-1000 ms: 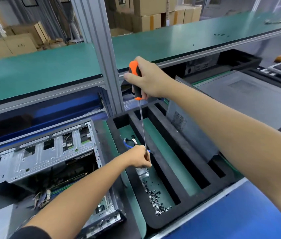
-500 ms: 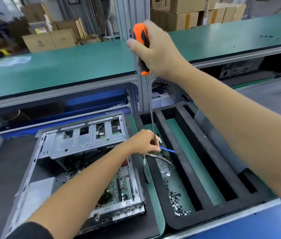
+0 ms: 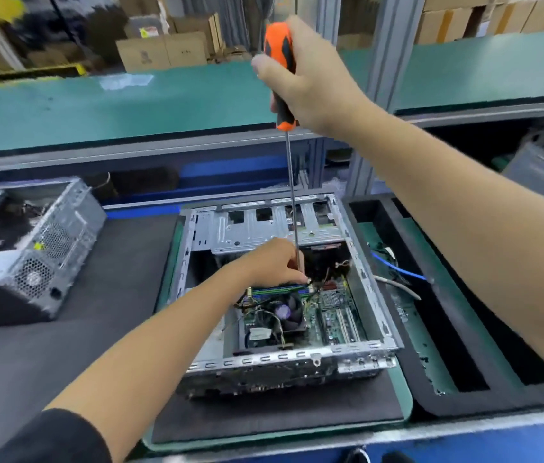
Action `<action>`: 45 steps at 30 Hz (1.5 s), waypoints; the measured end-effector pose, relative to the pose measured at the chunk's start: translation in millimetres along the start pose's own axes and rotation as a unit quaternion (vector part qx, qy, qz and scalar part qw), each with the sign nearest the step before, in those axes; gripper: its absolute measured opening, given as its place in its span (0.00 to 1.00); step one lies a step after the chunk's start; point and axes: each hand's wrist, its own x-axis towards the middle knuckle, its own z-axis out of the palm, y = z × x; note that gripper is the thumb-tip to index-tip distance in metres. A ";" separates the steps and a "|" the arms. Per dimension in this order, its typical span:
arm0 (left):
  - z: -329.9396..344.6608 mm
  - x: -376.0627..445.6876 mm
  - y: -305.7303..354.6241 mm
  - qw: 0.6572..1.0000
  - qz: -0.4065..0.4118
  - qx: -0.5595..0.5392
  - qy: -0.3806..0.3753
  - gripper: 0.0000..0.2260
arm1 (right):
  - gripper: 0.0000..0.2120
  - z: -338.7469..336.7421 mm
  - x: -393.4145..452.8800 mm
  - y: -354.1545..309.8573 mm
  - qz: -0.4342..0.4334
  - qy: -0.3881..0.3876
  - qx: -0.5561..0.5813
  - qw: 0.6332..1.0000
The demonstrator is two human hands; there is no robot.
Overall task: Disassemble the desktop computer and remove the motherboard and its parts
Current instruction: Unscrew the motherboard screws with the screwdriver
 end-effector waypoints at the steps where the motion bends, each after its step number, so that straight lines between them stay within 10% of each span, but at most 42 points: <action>1: 2.4 -6.7 -9.7 1.000 -0.004 0.001 -0.005 0.09 | 0.11 9.5 -2.7 -2.3 0.006 -0.011 0.002 1.000; 17: 37.5 -17.2 -46.5 0.992 -0.063 0.086 -0.066 0.21 | 0.12 36.8 -32.0 4.9 0.074 -0.066 -0.030 0.995; 21: 39.4 -8.7 -48.0 0.990 -0.076 0.113 -0.017 0.04 | 0.12 27.0 -35.9 16.3 0.076 -0.058 -0.020 0.995; 29: 4.1 4.3 -51.6 0.992 -0.070 0.036 0.102 0.13 | 0.11 15.6 -30.7 35.4 0.069 -0.049 -0.003 0.996; 35: 13.5 5.3 -46.6 0.931 -0.011 0.364 -0.017 0.04 | 0.10 22.2 -25.8 45.2 0.070 -0.071 0.010 0.995; 40: 19.8 12.2 -46.8 0.963 0.085 0.254 0.029 0.17 | 0.10 25.8 -23.4 55.2 0.074 -0.098 0.007 0.992; 45: 26.2 11.6 -48.5 0.953 0.096 0.270 -0.096 0.10 | 0.09 27.5 -24.5 62.8 0.083 -0.110 0.015 0.990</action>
